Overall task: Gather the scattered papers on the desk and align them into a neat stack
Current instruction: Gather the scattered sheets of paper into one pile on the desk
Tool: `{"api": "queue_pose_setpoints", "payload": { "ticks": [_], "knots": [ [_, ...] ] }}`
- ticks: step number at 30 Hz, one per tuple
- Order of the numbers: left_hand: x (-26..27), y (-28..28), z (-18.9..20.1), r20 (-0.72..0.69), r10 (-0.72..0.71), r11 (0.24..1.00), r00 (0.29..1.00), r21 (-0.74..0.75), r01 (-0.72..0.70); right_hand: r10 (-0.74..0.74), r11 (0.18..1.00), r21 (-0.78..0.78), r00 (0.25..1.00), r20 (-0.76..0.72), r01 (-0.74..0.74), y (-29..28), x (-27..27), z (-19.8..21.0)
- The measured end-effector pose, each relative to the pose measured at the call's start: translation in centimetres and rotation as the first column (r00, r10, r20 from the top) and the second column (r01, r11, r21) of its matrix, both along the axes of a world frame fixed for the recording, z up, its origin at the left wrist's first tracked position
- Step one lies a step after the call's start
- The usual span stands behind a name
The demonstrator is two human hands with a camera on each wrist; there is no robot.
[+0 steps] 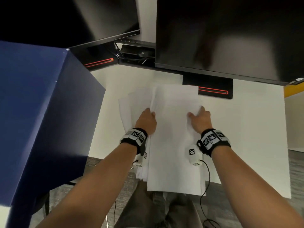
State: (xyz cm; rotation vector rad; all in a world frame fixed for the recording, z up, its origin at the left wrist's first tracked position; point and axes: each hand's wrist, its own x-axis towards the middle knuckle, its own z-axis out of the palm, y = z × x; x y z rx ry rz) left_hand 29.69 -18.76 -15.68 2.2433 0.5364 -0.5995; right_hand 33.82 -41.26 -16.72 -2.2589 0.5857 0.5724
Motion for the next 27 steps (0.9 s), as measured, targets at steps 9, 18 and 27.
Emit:
{"api": "queue_pose_setpoints", "payload": {
  "ticks": [9, 18, 27],
  "knots": [
    [1.0, 6.0, -0.1, 0.020, 0.380, 0.911, 0.925, 0.168, -0.377, -0.262, 0.963, 0.079, 0.964, 0.050, 0.258, -0.9, 1.5, -0.8],
    [2.7, 4.9, 0.6, 0.107, 0.483, 0.876, 0.869, -0.080, -0.476, -0.067, 0.994, 0.099, 0.991, 0.120, 0.055, 1.3, 1.7, -0.9],
    [1.9, 8.0, -1.0, -0.047, 0.499, 0.858, 0.865, -0.110, -0.501, 0.099, 0.995, 0.013, 0.991, 0.091, -0.101, 3.1, 1.7, -1.5]
  ]
}}
